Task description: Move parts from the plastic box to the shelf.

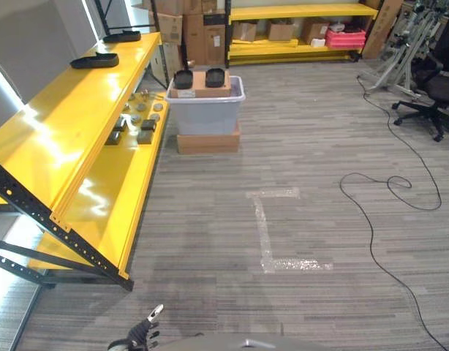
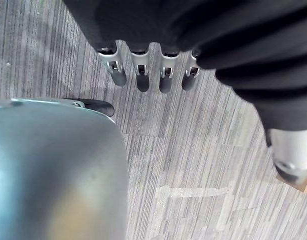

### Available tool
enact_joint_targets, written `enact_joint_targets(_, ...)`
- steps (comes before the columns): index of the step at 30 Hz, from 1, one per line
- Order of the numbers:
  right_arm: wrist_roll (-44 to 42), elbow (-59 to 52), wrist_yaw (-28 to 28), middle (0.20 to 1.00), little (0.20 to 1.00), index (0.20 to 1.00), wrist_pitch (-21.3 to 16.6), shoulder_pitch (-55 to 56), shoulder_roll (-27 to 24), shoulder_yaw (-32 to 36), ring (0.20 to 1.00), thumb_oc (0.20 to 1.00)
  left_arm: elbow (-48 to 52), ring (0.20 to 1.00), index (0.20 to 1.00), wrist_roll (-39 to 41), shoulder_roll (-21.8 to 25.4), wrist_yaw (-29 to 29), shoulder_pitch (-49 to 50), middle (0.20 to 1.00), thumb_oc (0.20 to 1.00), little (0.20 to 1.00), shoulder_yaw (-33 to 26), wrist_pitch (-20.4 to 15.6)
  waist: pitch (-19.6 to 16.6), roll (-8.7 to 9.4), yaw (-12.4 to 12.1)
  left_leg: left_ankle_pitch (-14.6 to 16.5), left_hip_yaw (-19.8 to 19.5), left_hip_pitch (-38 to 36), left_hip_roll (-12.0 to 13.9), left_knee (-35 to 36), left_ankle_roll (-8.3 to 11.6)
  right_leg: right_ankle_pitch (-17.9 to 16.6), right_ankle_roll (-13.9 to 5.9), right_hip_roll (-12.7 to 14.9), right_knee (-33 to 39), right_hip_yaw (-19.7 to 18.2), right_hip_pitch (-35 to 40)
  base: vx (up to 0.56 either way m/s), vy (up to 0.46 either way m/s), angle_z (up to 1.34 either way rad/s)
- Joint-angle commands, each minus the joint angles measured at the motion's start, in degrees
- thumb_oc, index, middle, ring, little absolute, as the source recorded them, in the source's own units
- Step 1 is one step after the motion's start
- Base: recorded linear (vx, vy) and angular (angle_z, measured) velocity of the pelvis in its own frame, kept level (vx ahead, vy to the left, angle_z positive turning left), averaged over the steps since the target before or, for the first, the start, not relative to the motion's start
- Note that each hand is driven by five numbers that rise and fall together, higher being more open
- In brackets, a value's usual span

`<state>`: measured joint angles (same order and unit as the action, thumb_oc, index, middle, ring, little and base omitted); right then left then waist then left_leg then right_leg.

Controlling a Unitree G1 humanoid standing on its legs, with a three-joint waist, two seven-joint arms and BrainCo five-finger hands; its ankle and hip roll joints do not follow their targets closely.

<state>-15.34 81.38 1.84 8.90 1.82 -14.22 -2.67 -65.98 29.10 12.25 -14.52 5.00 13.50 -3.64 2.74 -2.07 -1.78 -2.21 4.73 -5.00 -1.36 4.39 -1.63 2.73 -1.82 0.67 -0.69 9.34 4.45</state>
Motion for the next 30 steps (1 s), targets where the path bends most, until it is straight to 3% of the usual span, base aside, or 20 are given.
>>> enact_joint_targets(1,1.4,2.6,0.3,1.000,1.000,1.000,0.0,-2.2,-0.7,-1.0,1.000,1.000,-1.9,1.000,1.000,0.3,-0.9,0.4,-3.7,1.000,1.000,1.000,-2.3,-1.9,-0.5,1.63,-0.6,1.9,0.1,-1.2,0.3,0.6,1.17,-8.3,-5.52,3.2,5.7,0.1,1.0,0.00,0.000,0.00)
enact_joint_targets(5,1.5,2.4,0.1,1.000,1.000,1.000,0.6,-2.1,-0.6,-1.3,1.000,1.000,-2.3,1.000,1.000,-0.2,-1.0,4.3,-3.8,1.000,1.000,1.000,-2.7,-1.8,-0.2,1.61,-0.5,1.9,0.2,-1.3,0.3,0.6,1.13,-8.2,-5.51,3.3,5.7,0.1,1.1,0.00,0.000,0.00)
enact_joint_targets(11,-1.4,3.2,0.4,1.000,1.000,1.000,2.3,-2.2,-0.1,-0.8,1.000,1.000,-5.4,1.000,1.000,-0.9,-1.5,11.5,-4.0,1.000,1.000,1.000,-4.5,4.8,-0.4,1.80,-0.7,1.9,-0.1,-1.5,0.2,0.6,1.14,-8.2,-5.59,3.3,5.7,0.3,1.4,0.01,0.000,0.00)
enact_joint_targets(14,-2.3,3.2,0.6,1.000,1.000,1.000,3.2,-2.3,0.2,-0.8,1.000,1.000,-7.1,1.000,1.000,-1.6,-1.8,11.7,-4.4,1.000,1.000,1.000,-5.3,7.3,-0.7,1.90,-0.6,2.0,0.0,-1.7,0.2,0.6,1.21,-8.1,-5.58,3.3,5.7,0.3,1.5,0.00,0.000,0.00)
enact_joint_targets(30,-2.5,3.9,1.7,1.000,1.000,1.000,4.4,-2.8,0.3,-0.8,1.000,1.000,-7.4,1.000,1.000,-1.7,-2.3,13.4,-5.0,1.000,1.000,1.000,-4.4,6.3,-0.9,2.06,-0.8,2.1,0.0,-1.9,0.2,0.6,1.17,-8.2,-5.66,3.4,5.7,0.1,1.6,0.00,0.000,0.00)
